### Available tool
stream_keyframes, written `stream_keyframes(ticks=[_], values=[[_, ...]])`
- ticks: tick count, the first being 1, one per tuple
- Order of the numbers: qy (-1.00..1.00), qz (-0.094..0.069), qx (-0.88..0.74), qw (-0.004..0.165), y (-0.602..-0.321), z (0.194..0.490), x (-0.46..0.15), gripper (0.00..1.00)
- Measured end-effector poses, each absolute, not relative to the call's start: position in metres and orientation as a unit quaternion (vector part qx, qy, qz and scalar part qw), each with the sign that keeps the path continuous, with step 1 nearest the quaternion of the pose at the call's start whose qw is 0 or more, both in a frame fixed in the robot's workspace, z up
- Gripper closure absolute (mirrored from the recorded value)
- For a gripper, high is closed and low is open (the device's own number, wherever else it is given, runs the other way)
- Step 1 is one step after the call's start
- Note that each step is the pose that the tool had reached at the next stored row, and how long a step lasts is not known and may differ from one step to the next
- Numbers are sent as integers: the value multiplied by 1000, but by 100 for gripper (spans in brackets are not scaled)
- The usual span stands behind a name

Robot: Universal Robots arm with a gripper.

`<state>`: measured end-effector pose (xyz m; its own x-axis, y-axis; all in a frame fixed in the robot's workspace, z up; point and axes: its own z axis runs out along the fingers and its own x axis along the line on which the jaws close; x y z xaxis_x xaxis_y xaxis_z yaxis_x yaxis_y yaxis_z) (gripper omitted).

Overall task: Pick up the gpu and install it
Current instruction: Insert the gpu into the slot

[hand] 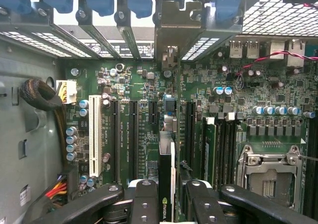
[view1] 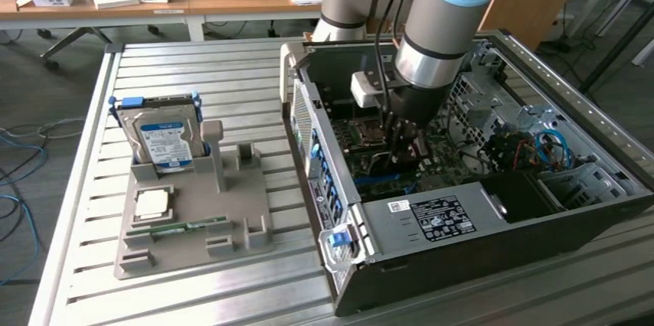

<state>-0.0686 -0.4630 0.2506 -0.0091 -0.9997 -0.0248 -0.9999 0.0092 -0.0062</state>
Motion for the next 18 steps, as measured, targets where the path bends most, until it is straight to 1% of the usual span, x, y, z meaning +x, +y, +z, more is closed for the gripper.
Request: stream_keyframes(ticks=[18], values=[[710,7,-704,11,-463,251,-69,74]])
